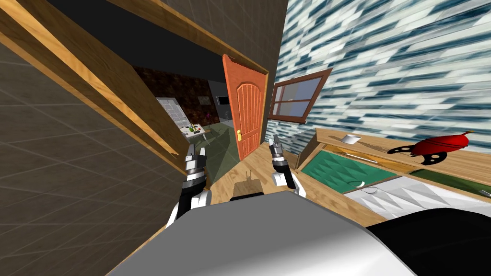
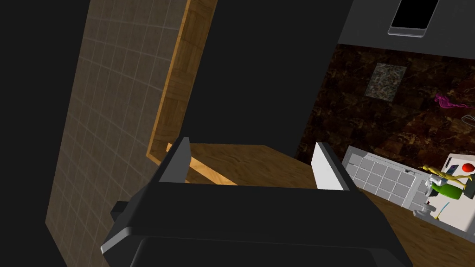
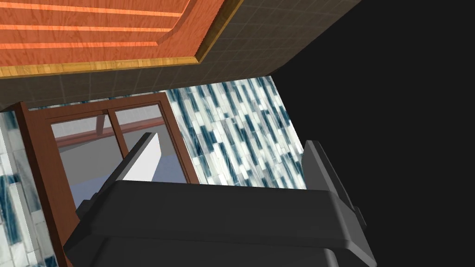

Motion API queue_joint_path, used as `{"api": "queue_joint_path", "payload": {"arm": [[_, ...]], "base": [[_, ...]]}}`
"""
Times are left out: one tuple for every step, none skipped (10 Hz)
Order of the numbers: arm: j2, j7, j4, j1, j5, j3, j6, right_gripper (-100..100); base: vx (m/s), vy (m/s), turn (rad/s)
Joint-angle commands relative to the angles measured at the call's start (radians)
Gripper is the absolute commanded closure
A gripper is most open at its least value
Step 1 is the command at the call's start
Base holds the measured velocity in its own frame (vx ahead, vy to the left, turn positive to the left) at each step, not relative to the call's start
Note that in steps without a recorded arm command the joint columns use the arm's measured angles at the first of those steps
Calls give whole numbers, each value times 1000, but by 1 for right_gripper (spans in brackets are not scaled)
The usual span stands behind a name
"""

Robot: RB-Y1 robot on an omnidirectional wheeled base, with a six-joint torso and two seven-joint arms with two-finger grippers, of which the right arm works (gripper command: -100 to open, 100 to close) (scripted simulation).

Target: Push the door open

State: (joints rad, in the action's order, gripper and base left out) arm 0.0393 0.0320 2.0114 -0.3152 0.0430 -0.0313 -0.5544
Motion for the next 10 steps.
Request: {"api": "queue_joint_path", "payload": {"arm": [[11,-10,-50,31,-4,-14,22,-100],[14,-13,-73,44,-5,-19,27,-100],[17,-17,-97,57,-6,-25,33,-100],[20,-20,-121,70,-7,-31,38,-100],[22,-23,-146,84,-8,-37,44,-100],[25,-26,-171,98,-9,-43,49,-100],[27,-30,-195,111,-11,-49,54,-100],[29,-33,-221,125,-12,-55,60,-100],[31,-37,-246,139,-13,-61,66,-100],[32,-40,-271,153,-14,-67,71,-100]], "base": [[125,-66,155],[133,-82,120],[122,-60,54],[104,-56,64],[94,-64,74],[88,-67,97],[85,-59,83],[85,-48,86],[79,-56,89],[73,-63,76]]}}
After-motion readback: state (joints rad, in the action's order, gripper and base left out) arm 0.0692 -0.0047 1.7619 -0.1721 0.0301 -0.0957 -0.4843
